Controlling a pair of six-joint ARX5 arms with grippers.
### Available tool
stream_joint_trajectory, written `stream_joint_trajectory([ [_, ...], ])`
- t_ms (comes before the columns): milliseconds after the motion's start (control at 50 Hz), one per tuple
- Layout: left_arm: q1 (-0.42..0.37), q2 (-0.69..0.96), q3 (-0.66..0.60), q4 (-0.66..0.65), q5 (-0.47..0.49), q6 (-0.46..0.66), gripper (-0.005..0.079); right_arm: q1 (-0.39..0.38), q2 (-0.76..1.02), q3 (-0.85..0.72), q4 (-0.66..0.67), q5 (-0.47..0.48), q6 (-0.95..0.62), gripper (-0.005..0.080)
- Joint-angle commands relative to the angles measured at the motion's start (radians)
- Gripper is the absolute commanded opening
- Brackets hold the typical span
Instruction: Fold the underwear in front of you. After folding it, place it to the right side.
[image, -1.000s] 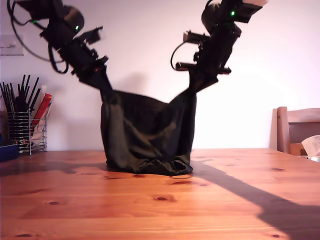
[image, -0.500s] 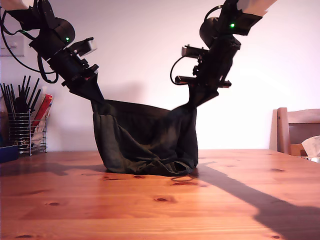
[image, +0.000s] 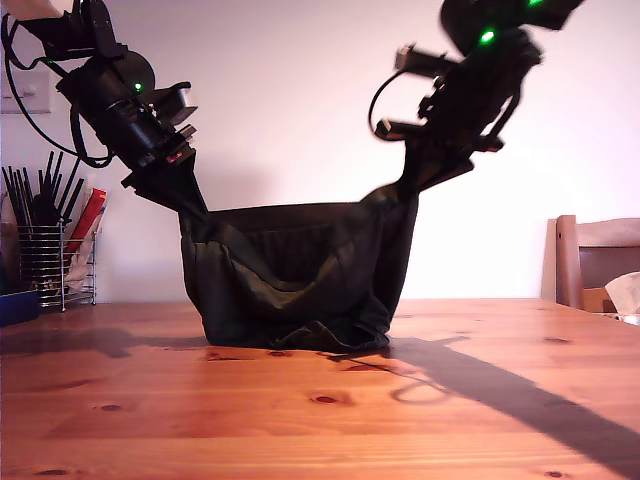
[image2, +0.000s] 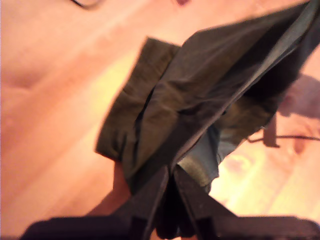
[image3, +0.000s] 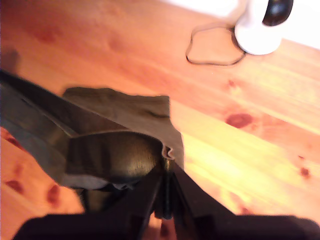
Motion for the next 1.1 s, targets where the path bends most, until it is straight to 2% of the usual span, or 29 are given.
stream_joint_trajectory([
  [0,0.000,-0.090,-0.053,0.015,0.001,-0.005,-0.0021,-0.009,-0.005,-0.057,0.020,-0.006,0.019,-0.0012],
  [120,0.000,-0.212,-0.222,0.116,0.001,-0.036,-0.0021,0.000,-0.016,-0.091,0.042,-0.024,0.024,-0.0012],
  [320,0.000,-0.495,-0.689,0.485,-0.053,-0.091,-0.0021,0.014,-0.023,-0.097,0.033,-0.056,0.023,-0.0012],
  [440,0.001,-0.655,-0.901,0.668,-0.074,-0.158,-0.0021,0.037,-0.079,-0.172,0.045,-0.059,0.017,-0.0012],
  [640,-0.001,-0.816,-1.193,0.797,-0.071,-0.191,-0.0021,0.065,-0.286,-0.422,0.114,-0.055,0.022,-0.0012],
  [840,-0.016,-0.929,-1.479,0.943,-0.067,-0.242,-0.0021,0.067,-0.437,-0.573,0.085,-0.057,0.040,-0.0012],
  [960,-0.032,-1.012,-1.571,0.949,-0.077,-0.300,-0.0021,0.092,-0.460,-0.658,0.066,-0.060,0.052,-0.0012],
  [1080,-0.050,-1.052,-1.611,0.918,-0.087,-0.325,-0.0021,0.128,-0.460,-0.745,0.085,-0.059,0.066,-0.0012],
])
